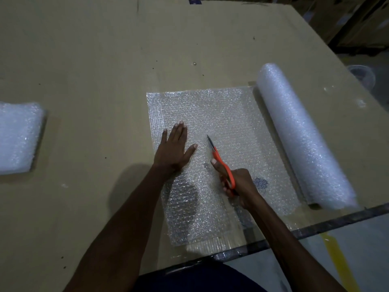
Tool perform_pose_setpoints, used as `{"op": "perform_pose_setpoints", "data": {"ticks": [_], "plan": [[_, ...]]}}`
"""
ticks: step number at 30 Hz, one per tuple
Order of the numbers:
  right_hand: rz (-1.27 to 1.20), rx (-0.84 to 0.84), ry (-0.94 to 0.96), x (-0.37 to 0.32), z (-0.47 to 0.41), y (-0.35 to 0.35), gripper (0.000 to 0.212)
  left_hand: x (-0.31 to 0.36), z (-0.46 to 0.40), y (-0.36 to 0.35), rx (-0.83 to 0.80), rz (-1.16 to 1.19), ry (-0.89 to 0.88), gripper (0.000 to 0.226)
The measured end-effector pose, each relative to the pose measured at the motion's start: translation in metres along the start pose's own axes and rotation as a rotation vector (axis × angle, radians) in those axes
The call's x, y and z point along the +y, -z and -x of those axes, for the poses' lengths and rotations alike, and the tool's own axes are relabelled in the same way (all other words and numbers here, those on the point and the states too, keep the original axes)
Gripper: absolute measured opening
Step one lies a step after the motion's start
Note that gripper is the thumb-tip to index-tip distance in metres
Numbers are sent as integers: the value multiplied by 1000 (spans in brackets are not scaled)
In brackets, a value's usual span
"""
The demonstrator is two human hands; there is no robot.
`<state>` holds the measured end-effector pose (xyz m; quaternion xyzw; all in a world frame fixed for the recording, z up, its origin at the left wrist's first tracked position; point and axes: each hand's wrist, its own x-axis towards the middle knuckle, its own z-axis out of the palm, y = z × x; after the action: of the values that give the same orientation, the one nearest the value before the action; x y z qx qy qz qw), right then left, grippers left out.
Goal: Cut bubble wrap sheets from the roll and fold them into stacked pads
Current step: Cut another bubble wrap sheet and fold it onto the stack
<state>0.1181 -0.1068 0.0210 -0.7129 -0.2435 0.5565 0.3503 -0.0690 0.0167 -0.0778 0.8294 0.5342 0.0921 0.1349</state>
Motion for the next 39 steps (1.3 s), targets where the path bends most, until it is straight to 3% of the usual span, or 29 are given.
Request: {"op": "perform_pose_setpoints", "data": {"ticks": [39], "plan": [[64, 11, 41, -15, -35, -11, 56, 1, 3, 2, -1, 12, 18, 78]]}}
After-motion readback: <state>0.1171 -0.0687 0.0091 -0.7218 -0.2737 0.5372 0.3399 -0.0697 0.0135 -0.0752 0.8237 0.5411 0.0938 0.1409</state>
